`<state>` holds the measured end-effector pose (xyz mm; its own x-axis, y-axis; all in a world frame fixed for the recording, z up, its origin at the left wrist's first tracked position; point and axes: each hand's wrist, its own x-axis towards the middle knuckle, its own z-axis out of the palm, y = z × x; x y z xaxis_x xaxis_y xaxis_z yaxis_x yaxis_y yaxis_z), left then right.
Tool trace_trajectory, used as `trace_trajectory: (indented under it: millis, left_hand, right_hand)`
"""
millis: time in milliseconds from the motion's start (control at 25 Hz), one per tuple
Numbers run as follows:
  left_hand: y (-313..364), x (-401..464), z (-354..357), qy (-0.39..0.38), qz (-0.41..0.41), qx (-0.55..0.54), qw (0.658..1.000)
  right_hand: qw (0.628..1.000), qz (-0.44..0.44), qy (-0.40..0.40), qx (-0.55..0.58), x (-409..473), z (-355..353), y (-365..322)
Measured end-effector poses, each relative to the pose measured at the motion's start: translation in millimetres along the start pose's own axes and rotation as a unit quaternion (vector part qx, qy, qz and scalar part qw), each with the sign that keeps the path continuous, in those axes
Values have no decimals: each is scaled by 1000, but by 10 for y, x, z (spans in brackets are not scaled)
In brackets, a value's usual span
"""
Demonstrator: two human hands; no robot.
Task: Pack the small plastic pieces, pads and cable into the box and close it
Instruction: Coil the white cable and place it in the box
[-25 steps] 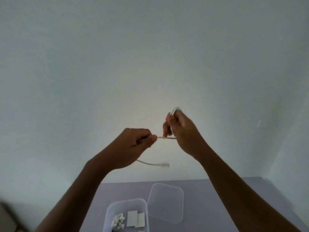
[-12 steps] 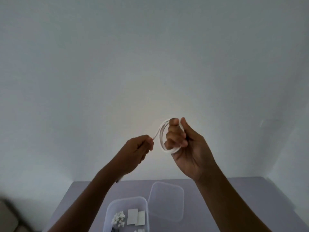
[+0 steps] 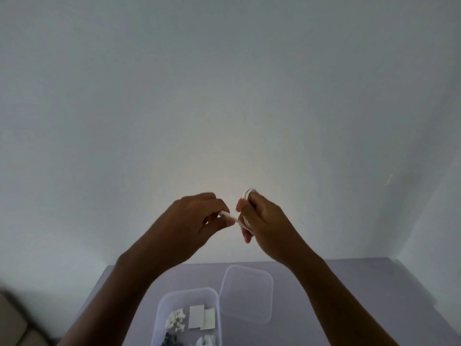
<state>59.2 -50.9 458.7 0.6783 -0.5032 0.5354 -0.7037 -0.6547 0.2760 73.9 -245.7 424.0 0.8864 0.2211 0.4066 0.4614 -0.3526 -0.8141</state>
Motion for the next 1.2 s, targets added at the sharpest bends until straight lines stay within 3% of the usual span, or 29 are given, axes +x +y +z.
trace_trajectory:
  millis: [280, 400, 600, 720, 880, 960, 1040, 1200]
  left_hand:
    - [-64, 91, 86, 48, 3, -103, 994]
    - [-76, 93, 185, 32, -28, -180, 983]
    - [-59, 104, 293, 66, -103, -310, 943]
    - [-126, 75, 276, 59, -73, -281, 955]
    - [-162, 12, 234, -8, -20, -227, 974]
    - [-206, 14, 268, 16, 18, -167, 986]
    - [-258, 21, 309, 38, 29, -136, 990]
    - [-329, 27, 410, 49, 14, -128, 990]
  right_hand:
    - [972, 157, -148, 97, 3, -161, -217]
    - [959, 134, -204, 145, -50, -208, -192]
    - [941, 154, -176, 245, -89, -209, -6]
    - [925, 129, -223, 281, -60, -226, 15]
    - [906, 141, -254, 307, -3, -273, 57]
    - [897, 139, -273, 318, 22, -248, 72]
    - [905, 133, -277, 294, 55, -220, 105]
    - [957, 110, -211, 163, 113, -174, 147]
